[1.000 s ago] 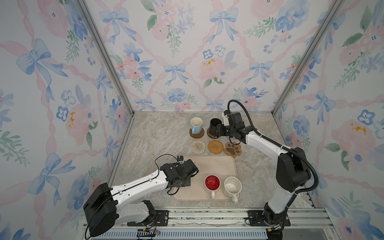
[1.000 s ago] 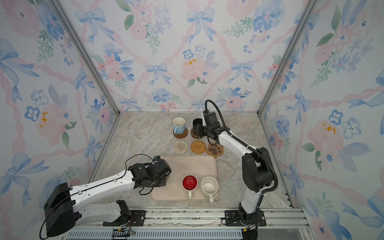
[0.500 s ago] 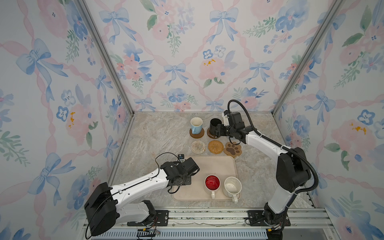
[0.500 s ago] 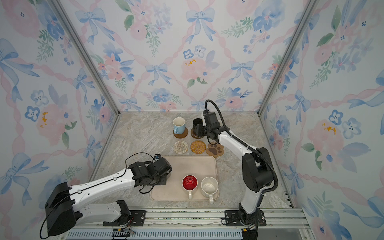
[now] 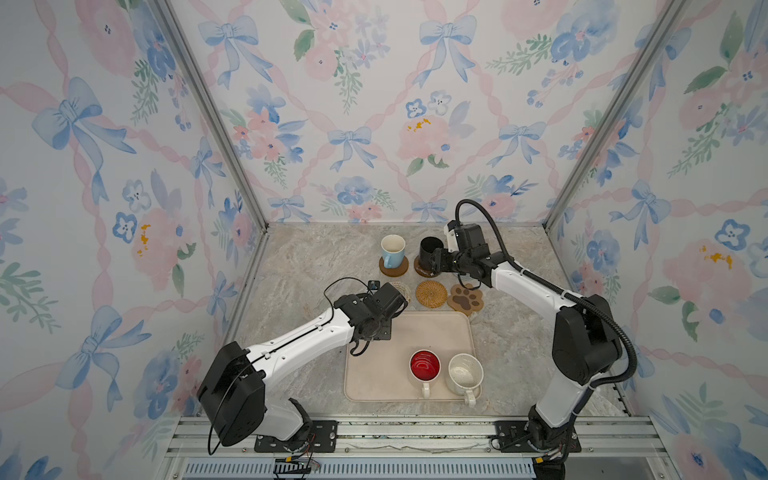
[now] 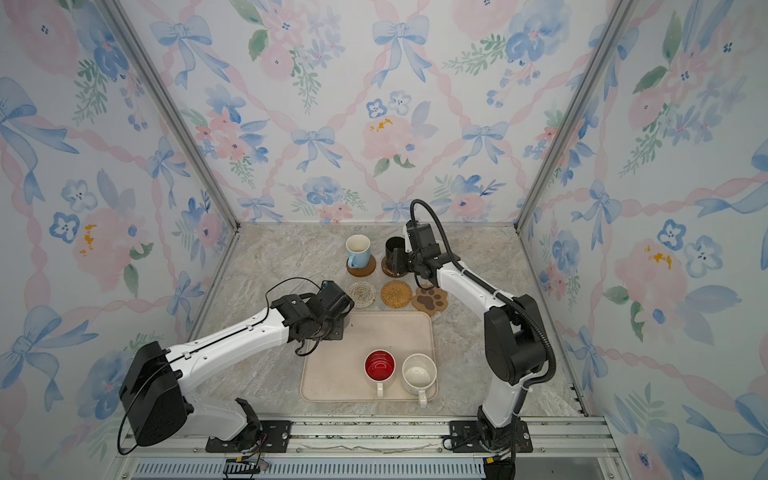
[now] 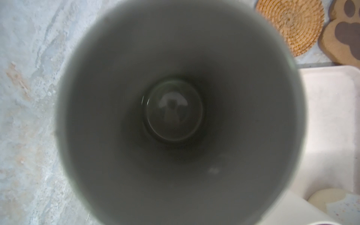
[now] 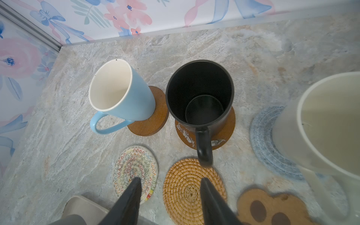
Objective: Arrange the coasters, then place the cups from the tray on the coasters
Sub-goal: 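Lower the grey mug onto the multicolour woven coaster with the left gripper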
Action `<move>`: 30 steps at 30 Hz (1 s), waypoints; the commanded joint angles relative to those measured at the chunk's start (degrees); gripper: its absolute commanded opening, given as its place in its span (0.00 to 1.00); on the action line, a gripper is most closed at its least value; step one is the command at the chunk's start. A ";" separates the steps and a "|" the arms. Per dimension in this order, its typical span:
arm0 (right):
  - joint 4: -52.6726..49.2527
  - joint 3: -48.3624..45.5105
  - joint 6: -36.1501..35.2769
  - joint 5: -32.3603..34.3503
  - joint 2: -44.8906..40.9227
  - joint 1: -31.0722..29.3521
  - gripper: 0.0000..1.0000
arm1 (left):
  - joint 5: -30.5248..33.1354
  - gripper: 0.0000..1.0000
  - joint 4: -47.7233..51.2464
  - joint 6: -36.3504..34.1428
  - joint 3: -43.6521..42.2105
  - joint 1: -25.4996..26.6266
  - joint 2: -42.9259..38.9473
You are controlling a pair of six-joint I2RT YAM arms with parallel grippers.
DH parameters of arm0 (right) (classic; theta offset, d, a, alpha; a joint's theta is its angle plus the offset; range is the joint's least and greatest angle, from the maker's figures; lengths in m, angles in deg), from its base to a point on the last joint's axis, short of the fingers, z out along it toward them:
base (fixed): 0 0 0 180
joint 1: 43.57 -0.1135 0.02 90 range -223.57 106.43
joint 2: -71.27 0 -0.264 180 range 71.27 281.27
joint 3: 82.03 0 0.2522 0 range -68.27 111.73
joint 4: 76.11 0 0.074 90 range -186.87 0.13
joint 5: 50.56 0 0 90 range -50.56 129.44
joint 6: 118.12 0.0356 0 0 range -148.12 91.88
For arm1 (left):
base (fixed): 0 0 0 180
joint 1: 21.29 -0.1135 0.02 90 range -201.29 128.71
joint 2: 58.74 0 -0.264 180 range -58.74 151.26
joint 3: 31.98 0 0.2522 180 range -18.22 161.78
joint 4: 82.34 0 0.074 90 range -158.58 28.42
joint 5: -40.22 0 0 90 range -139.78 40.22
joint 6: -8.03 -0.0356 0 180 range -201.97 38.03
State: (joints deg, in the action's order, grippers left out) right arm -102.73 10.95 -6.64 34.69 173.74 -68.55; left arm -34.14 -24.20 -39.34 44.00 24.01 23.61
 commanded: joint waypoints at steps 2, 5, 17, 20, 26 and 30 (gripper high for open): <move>-1.13 -1.45 0.21 -0.17 -1.61 1.35 0.52 | 0.70 0.00 -5.82 -6.74 4.49 -2.45 3.10; -0.93 -2.09 0.29 -0.17 -2.26 1.68 0.52 | -0.08 0.00 -7.00 -8.70 7.39 -3.75 6.03; -0.29 -3.79 0.53 -0.64 -3.77 3.17 0.51 | -1.97 0.00 -7.11 -12.74 18.66 -5.30 17.03; -0.15 -4.03 0.65 -0.89 -4.03 3.48 0.51 | -2.22 0.00 -7.07 -12.98 19.96 -5.30 18.43; 0.12 -4.42 0.78 -1.37 -3.95 3.97 0.51 | -2.23 0.00 -7.09 -13.06 21.12 -5.55 20.21; 0.05 -4.56 0.83 -1.44 -3.95 4.19 0.51 | -2.23 0.00 -7.11 -13.17 21.85 -5.75 21.20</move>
State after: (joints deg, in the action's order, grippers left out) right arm -102.80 7.33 -6.42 33.82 171.69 -64.98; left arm -37.20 -28.66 -51.47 63.14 18.74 44.66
